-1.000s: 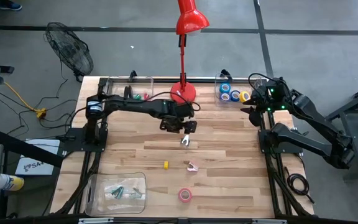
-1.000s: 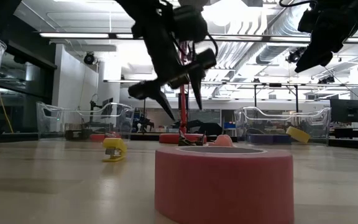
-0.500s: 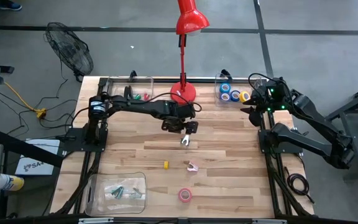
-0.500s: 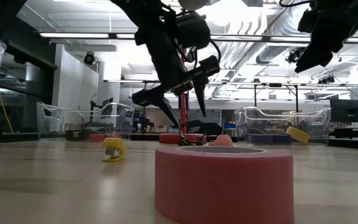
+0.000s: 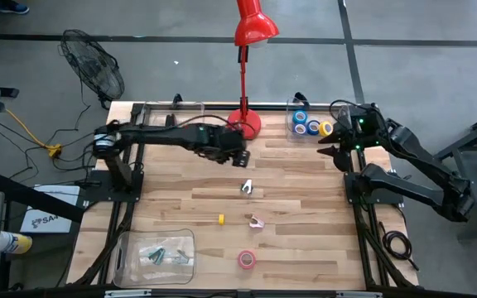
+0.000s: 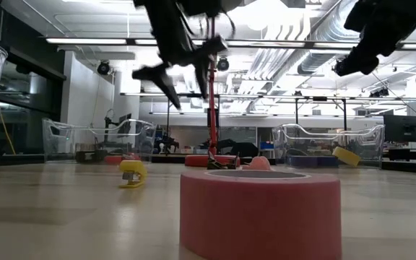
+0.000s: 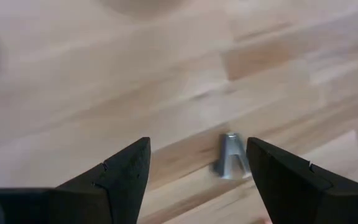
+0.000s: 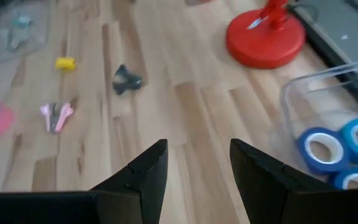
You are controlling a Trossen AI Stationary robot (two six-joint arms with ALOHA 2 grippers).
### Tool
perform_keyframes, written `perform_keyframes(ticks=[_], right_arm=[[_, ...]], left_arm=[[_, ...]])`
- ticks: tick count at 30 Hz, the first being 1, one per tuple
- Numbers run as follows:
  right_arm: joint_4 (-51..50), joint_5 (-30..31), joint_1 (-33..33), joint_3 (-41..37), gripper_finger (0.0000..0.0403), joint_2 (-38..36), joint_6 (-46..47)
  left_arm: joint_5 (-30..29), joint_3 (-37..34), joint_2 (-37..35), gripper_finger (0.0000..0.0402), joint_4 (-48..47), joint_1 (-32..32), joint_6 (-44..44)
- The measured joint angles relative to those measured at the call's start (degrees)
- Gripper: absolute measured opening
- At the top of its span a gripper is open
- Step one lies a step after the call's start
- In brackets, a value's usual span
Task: Pick and place Stapler, Stapler remover, tape
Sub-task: Put the black stapler remover into the bottom transparent bin
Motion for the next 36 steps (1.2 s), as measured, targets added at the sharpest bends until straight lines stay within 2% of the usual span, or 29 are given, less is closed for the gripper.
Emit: perform_keyframes(ticks=[7, 14, 21, 25, 32, 36], right_arm=[[3.9, 4.0, 12.7, 2.8, 0.0165, 9.5, 2.3], [14.1, 5.7, 24.2, 5.9, 0.0165, 22.4, -7.3], [22.1, 10.7, 30.4, 7.5, 0.0165, 35.4, -19.2], [22.7, 14.4, 32.8, 11.0, 0.0165, 43.1, -23.5], [17.5, 17.6, 35.4, 22.3, 0.0167, 57.1, -30.6], [13.3, 17.8, 36.3, 28.9, 0.0183, 63.7, -35.6]], left_arm=[[-8.8, 0.0, -9.6, 0.0261, -15.7, 0.1, 1.2], [-14.1, -0.2, -19.6, 0.0261, -26.2, 0.2, 2.4], [-14.3, -5.1, -29.1, 0.0261, -26.9, 0.0, 4.0], [-13.9, -9.3, -33.4, 0.0261, -26.8, 0.0, 4.0], [-11.0, -16.3, -40.3, 0.0261, -23.4, 0.0, 3.8], [-9.6, -19.4, -43.0, 0.0261, -21.5, 0.0, 3.9]])
